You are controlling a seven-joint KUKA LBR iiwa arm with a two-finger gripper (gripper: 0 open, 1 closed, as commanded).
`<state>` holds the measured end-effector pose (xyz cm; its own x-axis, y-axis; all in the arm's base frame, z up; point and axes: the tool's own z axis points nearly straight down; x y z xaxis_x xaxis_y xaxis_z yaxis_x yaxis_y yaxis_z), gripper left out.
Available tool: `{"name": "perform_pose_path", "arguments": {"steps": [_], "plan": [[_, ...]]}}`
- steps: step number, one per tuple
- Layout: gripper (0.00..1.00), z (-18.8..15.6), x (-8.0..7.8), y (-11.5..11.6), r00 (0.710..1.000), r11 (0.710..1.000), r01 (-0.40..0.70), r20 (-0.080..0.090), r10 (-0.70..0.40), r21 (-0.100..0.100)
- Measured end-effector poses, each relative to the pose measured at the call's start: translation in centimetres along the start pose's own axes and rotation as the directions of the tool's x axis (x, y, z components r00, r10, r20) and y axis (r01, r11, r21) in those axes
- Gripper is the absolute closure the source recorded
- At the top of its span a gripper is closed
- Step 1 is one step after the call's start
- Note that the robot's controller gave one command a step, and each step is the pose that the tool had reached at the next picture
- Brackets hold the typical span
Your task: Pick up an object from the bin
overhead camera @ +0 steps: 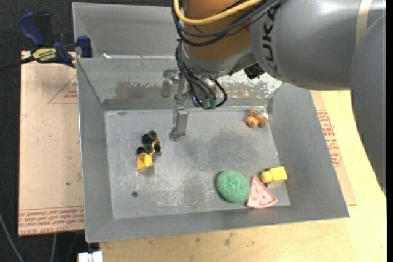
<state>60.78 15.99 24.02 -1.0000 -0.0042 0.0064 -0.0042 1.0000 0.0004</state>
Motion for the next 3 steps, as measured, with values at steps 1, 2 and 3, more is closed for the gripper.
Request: {"name": "perform_pose_path", "arguments": {"steps": [1,2,3], "plan": [[0.0,-0.5,-0.1,-0.1,1.0,1.0,-0.003,0.008,0.003,-0.001],[0.0,1.9,0.1,0.3,0.998,0.998,0.066,0.015,-0.066,-0.001],[0.0,8.7,2.5,0.2,0.982,0.982,0.191,0.011,-0.191,0.001]]}}
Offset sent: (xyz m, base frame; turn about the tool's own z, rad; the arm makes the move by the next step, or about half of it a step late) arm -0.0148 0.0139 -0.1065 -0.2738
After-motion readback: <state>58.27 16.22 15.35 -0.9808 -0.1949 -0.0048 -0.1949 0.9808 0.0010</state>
